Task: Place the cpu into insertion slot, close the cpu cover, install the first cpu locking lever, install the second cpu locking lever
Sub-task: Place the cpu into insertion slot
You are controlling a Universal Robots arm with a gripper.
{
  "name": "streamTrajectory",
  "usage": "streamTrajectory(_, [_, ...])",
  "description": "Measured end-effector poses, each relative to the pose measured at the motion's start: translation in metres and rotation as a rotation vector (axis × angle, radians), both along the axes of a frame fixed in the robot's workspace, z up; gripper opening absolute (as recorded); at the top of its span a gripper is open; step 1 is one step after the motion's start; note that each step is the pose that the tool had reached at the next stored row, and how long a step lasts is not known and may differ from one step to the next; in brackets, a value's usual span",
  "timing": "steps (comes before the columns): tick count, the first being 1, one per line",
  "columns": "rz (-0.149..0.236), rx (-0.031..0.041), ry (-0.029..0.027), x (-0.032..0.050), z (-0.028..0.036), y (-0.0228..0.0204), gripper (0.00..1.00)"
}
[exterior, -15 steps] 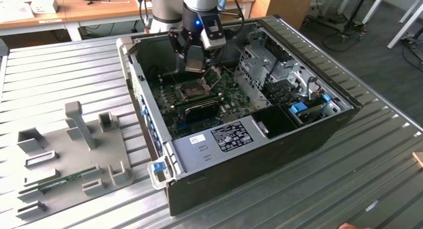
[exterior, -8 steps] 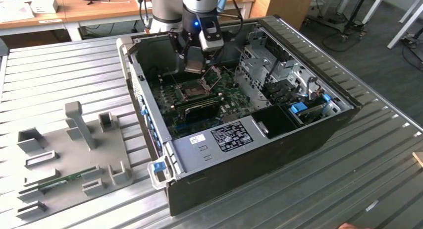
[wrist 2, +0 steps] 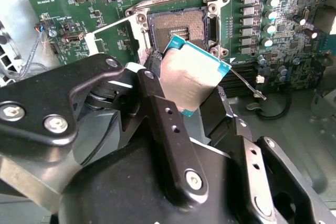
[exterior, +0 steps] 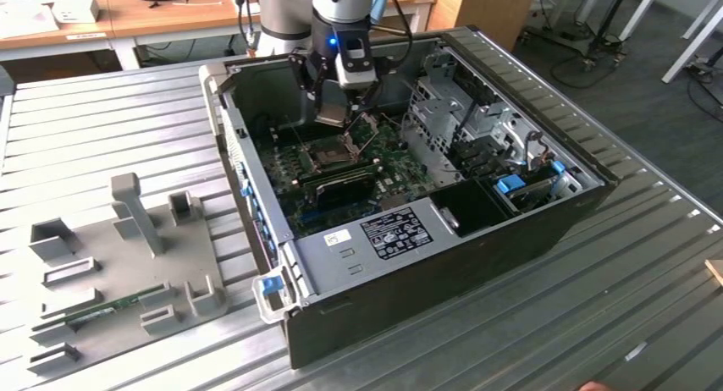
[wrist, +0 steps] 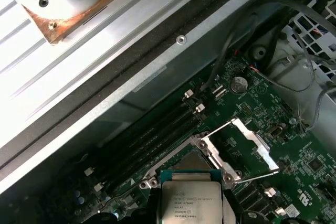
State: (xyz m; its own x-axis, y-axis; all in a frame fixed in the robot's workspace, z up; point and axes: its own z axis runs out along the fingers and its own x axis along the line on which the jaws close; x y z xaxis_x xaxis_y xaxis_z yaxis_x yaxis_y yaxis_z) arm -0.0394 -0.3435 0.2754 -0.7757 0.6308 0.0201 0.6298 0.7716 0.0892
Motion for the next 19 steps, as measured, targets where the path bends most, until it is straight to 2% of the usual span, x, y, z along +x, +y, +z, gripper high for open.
streamTrajectory(3, [-0.002,0.0001,-0.0001,0.0,-0.0001,0.0,0.54])
streamTrajectory(6, [-0.026,0.0002,-0.0001,0.0,-0.0002,0.0,0.54])
streamTrajectory(9, [-0.07,0.0002,-0.0002,0.0,-0.0004,0.0,0.54])
streamTrajectory(19, [-0.25,0.0001,-0.0001,0.0,-0.0014,0.0,0.54])
